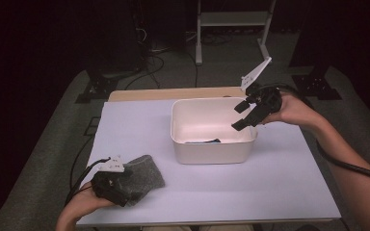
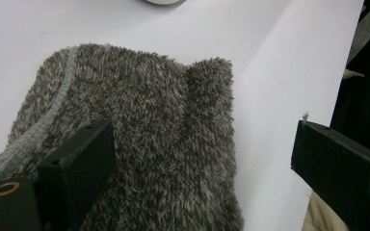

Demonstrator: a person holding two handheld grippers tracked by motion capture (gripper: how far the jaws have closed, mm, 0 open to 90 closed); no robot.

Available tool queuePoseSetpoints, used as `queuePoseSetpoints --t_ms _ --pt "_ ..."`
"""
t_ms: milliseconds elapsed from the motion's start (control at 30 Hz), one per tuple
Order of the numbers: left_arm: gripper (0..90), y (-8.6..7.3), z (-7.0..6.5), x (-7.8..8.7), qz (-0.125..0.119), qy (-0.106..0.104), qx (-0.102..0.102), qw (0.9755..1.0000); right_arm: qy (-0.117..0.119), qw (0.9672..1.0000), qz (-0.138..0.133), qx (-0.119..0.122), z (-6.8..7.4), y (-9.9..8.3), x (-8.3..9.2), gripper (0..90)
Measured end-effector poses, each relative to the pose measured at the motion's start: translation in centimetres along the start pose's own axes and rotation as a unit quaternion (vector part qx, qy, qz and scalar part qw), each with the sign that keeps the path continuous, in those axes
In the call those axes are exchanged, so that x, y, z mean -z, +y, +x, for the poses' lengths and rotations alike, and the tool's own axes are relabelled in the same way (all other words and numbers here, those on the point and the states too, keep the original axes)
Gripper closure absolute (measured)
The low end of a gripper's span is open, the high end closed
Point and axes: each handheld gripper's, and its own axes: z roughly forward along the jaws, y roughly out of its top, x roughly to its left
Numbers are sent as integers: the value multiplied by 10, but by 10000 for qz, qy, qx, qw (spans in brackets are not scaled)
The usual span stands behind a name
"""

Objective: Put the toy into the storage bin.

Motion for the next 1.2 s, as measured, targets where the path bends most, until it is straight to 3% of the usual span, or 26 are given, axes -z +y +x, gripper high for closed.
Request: queuePoseSetpoints --t_ms 567,1200 --pt "79 1 -2 1 1 18 -23 10000 -81 9997 -128 -209 2 -28 18 222" --pt "79 2 -3 -1 37 16 -36 10000 -92 9980 -288 -547 5 -79 29 215"
